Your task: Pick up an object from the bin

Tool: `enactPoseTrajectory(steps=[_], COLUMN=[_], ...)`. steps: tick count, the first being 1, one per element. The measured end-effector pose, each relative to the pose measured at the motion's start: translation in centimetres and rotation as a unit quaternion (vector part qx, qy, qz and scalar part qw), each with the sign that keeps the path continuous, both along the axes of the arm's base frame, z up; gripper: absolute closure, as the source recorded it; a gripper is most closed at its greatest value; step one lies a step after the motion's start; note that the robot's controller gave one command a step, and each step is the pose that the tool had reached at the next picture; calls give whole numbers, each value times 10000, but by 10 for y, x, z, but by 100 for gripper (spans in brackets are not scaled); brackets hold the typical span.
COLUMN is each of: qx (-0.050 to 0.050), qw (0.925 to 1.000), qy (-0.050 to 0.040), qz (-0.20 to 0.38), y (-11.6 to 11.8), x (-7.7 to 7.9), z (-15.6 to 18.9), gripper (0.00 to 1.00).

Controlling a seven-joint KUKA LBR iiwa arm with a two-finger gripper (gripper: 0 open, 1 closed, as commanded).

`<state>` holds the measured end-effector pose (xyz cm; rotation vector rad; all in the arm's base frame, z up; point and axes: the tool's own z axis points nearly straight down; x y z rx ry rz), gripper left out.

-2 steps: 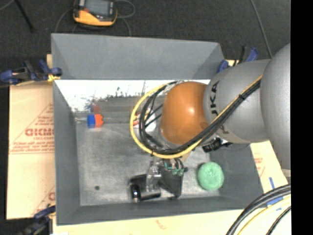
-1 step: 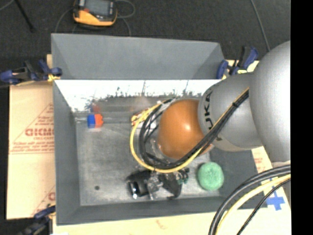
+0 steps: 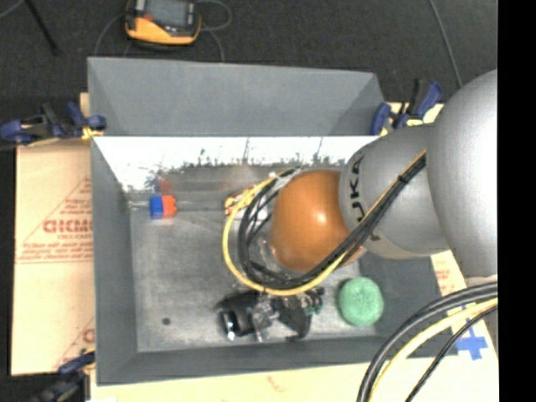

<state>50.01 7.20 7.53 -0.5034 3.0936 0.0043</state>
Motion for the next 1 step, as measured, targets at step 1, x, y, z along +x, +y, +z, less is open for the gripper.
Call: enactPoseTrajectory(steps=[1], qx=[-17], qw=[9993], qy=[19], qz=[-365], y=[-13], x=[10], z=[130], gripper=[100])
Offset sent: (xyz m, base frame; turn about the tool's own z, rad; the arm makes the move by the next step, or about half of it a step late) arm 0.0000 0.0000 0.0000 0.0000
